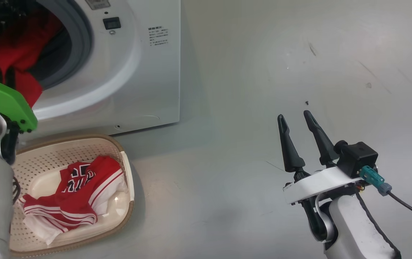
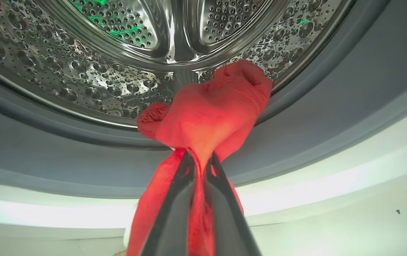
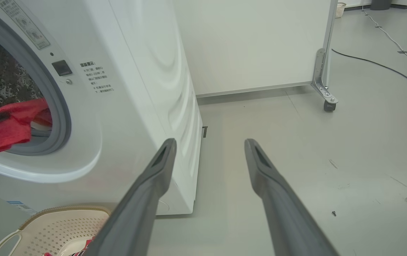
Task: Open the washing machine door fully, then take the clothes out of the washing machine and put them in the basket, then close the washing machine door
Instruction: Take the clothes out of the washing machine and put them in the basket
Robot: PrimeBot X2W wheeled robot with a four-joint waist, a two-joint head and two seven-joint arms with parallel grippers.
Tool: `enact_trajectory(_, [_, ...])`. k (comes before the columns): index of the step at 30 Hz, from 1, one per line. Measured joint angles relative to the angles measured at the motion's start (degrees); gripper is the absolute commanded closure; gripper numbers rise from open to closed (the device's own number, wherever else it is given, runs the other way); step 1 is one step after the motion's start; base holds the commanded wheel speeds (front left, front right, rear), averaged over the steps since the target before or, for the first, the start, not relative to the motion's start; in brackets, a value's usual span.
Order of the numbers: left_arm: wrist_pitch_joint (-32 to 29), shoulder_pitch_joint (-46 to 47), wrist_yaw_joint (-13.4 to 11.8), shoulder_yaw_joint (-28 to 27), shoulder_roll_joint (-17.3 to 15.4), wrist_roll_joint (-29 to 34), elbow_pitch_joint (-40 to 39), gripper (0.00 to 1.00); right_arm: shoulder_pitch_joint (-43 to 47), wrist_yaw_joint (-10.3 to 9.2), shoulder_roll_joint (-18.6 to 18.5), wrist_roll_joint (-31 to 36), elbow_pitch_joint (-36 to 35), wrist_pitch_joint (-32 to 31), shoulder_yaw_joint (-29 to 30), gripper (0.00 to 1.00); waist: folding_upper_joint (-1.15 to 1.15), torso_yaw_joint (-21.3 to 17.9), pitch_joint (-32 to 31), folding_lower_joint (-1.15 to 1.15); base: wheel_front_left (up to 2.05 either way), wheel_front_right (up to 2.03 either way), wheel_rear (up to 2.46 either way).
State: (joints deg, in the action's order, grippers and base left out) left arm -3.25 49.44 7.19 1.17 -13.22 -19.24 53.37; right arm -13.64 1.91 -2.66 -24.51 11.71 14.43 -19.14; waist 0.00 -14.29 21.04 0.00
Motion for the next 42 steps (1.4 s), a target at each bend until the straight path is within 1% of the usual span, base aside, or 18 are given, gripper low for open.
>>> enact_trajectory(3, [0.9, -1.2, 0.0, 1.0, 0.3, -0.2, -0.1, 1.00, 0.4, 0.04, 0.0, 0.2, 0.3, 0.0, 0.2, 0.00, 0.00, 0.6, -0.8, 0.00, 0.00, 0.00, 0.00])
enact_trajectory(8, [3.6, -4.5, 0.0, 2.4, 2.0, -1.5, -0.4, 1.00, 0.9, 0.54, 0.0, 0.5, 0.7, 0.0, 0.7, 0.00, 0.00, 2.0, -2.7, 0.00, 0.00, 0.00, 0.00])
enact_trajectory(13, [6.4, -7.8, 0.0, 4.3, 2.1, -1.7, -1.3, 1.00, 1.7, 0.57, 0.0, 0.9, 1.2, 0.0, 1.2, 0.00, 0.00, 3.5, -4.6, 0.00, 0.00, 0.00, 0.00])
enact_trajectory(15, [7.6, -9.2, 0.0, 4.8, 2.3, -2.0, -1.7, 1.00, 2.2, 1.00, 0.0, 1.0, 1.4, 0.0, 1.4, 0.00, 0.00, 4.1, -5.4, 0.00, 0.00, 0.00, 0.00])
enact_trajectory(21, [11.4, -13.6, 0.0, 6.8, 2.9, -2.5, -2.7, 1.00, 3.7, 1.15, 0.0, 1.1, 1.9, 0.0, 1.6, 0.00, 0.00, 6.3, -7.8, 0.00, 0.00, 0.00, 0.00])
enact_trajectory(24, [12.9, -14.8, 0.0, 7.2, 2.9, -3.0, -3.5, 1.00, 3.8, 1.54, 0.0, 1.1, 2.0, 0.0, 1.7, 0.00, 0.00, 7.1, -8.7, 0.00, 0.00, 0.00, 0.00])
enact_trajectory(32, [15.4, -18.7, 0.0, 8.0, 2.7, -3.7, -4.8, 1.00, 5.0, 1.76, 0.0, 1.1, 2.5, 0.0, 1.3, 0.00, 0.00, 8.6, -10.7, 0.00, 0.00, 0.00, 0.00])
enact_trajectory(33, [15.9, -19.1, 0.0, 8.0, 2.6, -3.7, -5.4, 1.00, 5.0, 2.04, 0.0, 1.1, 2.6, 0.0, 1.2, 0.00, 0.00, 8.6, -10.9, 0.00, 0.00, 0.00, 0.00])
enact_trajectory(42, [17.5, -20.3, 0.0, 8.5, 1.1, -2.7, -12.2, 1.00, 5.3, 2.10, -0.1, 1.1, 2.6, 0.0, 0.8, 0.00, 0.00, 8.8, -11.8, 0.00, 0.00, 0.00, 0.00])
